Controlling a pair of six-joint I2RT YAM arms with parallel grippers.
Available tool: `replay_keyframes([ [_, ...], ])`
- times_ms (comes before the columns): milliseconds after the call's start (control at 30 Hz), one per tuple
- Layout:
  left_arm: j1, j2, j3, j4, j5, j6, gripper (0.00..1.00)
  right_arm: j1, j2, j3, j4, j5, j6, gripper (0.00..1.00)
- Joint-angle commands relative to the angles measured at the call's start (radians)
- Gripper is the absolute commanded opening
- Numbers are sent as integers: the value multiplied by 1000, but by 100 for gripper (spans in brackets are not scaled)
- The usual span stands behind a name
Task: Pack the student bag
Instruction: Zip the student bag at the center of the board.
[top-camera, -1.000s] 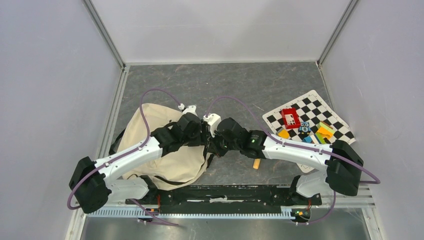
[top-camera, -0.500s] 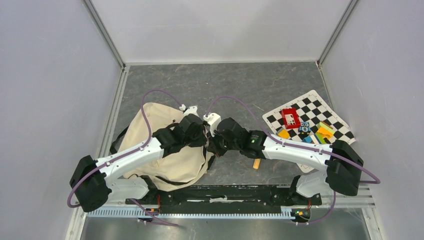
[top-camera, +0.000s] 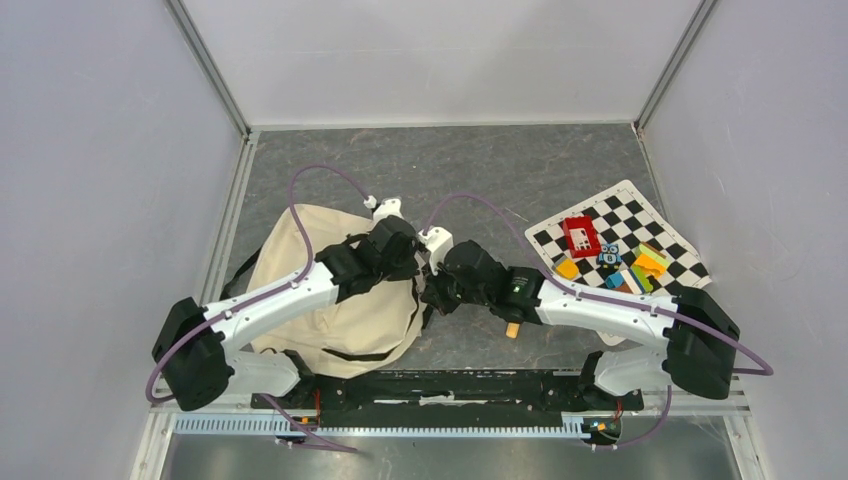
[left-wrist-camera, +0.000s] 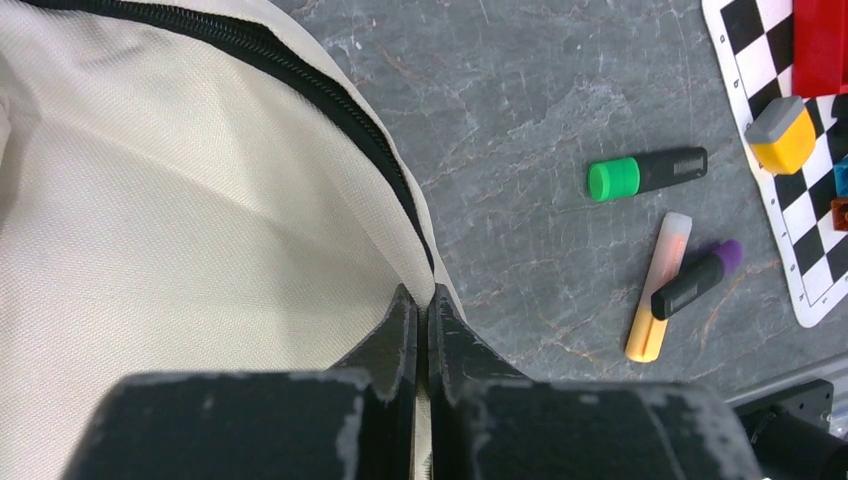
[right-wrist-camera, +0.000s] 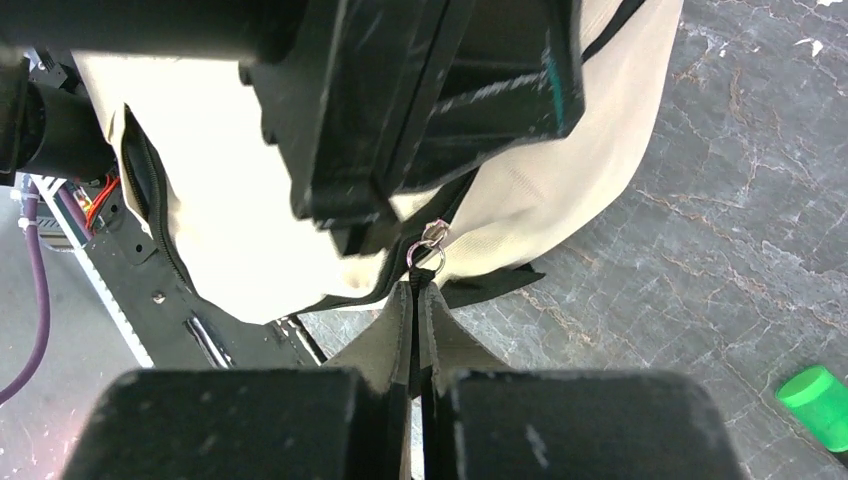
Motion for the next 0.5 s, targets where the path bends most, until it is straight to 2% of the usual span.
replay_keyframes([
  [0, 28, 23, 85, 146, -83, 28, 2, 30, -62, -33, 11, -16, 29, 0],
  [467, 155, 77, 132, 240, -76, -4, 2, 102, -85, -98, 82, -4, 99, 0],
])
